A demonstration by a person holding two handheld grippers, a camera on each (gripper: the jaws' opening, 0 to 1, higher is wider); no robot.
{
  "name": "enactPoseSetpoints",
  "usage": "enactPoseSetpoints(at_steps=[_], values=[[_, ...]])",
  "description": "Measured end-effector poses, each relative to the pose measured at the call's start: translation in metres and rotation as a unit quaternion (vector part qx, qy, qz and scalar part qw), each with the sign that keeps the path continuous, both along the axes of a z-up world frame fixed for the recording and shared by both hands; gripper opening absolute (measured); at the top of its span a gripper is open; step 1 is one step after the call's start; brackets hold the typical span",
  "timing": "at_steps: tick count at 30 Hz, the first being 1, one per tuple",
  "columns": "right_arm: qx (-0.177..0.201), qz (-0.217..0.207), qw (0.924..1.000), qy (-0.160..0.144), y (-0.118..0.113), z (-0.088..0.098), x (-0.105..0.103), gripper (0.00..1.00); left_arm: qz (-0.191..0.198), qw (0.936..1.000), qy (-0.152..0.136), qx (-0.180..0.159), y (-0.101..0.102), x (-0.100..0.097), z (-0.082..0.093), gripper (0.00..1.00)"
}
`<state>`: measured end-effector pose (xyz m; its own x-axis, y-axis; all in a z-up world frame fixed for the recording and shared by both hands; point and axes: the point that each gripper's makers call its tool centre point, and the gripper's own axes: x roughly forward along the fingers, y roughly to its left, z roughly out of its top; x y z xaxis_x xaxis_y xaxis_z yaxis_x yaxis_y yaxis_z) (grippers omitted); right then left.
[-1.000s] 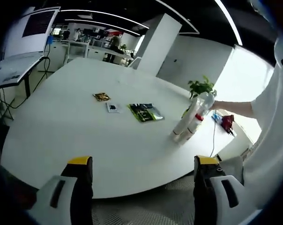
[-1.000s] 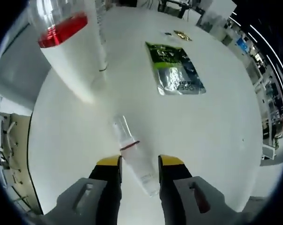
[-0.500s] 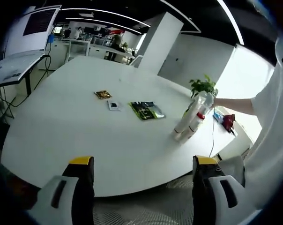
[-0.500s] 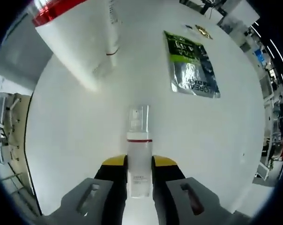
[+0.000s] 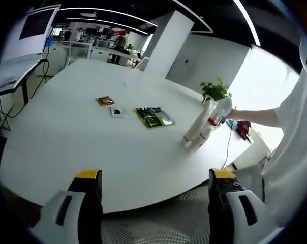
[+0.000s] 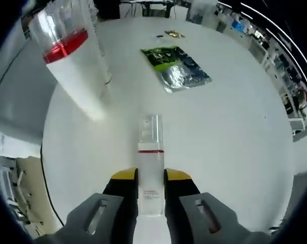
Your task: Arrange the skincare products in the storage area until every visible bottle or jar stands upright without overlapping.
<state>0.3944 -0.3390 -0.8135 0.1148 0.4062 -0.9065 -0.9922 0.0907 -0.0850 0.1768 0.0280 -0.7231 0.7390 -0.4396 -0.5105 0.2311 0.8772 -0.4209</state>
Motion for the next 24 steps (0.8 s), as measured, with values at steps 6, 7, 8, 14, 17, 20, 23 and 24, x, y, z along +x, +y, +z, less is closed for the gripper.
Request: enactPoseSetpoints(at_steps=[6, 7, 8, 14, 17, 20, 23, 24], values=[[0.055, -0.076, 0.9956, -0.001, -0.013, 0.017, -0.015, 0.18, -0.013, 0.9999, -0.006, -0.004, -0.005, -0.001, 0.003, 0.79], [0.064, -0.09, 0.9939, -0.002, -0.016, 0.02, -0.018, 0.18, -0.015, 0.9998, -0.007, -0.005, -0.007, -0.001, 0.003, 0.78], [0.072, -0.099, 0.9925, -0.001, -0.015, 0.025, -0.023, 0.18, -0.017, 0.9998, -0.01, -0.007, -0.008, -0.001, 0.005, 0.78], [0.152, -0.171, 0.9735, -0.005, -0.015, 0.057, -0.051, 0.18, -0.024, 0.9989, -0.022, -0.034, -0.015, 0.0, 0.017, 0.8], [0.203, -0.201, 0.9584, 0.001, -0.015, 0.073, -0.063, 0.18, -0.029, 0.9982, -0.031, -0.043, -0.017, 0.003, 0.023, 0.8], [0.254, -0.223, 0.9411, 0.002, -0.005, 0.098, -0.084, 0.18, -0.039, 0.9972, -0.04, -0.049, -0.022, 0.005, 0.028, 0.8], [0.31, -0.244, 0.9188, 0.0, 0.009, 0.124, -0.109, 0.18, -0.051, 0.9963, -0.045, -0.053, -0.027, 0.003, 0.032, 0.8], [0.325, -0.248, 0.9126, 0.002, 0.012, 0.131, -0.114, 0.18, -0.056, 0.9959, -0.047, -0.054, -0.03, 0.002, 0.033, 0.8]])
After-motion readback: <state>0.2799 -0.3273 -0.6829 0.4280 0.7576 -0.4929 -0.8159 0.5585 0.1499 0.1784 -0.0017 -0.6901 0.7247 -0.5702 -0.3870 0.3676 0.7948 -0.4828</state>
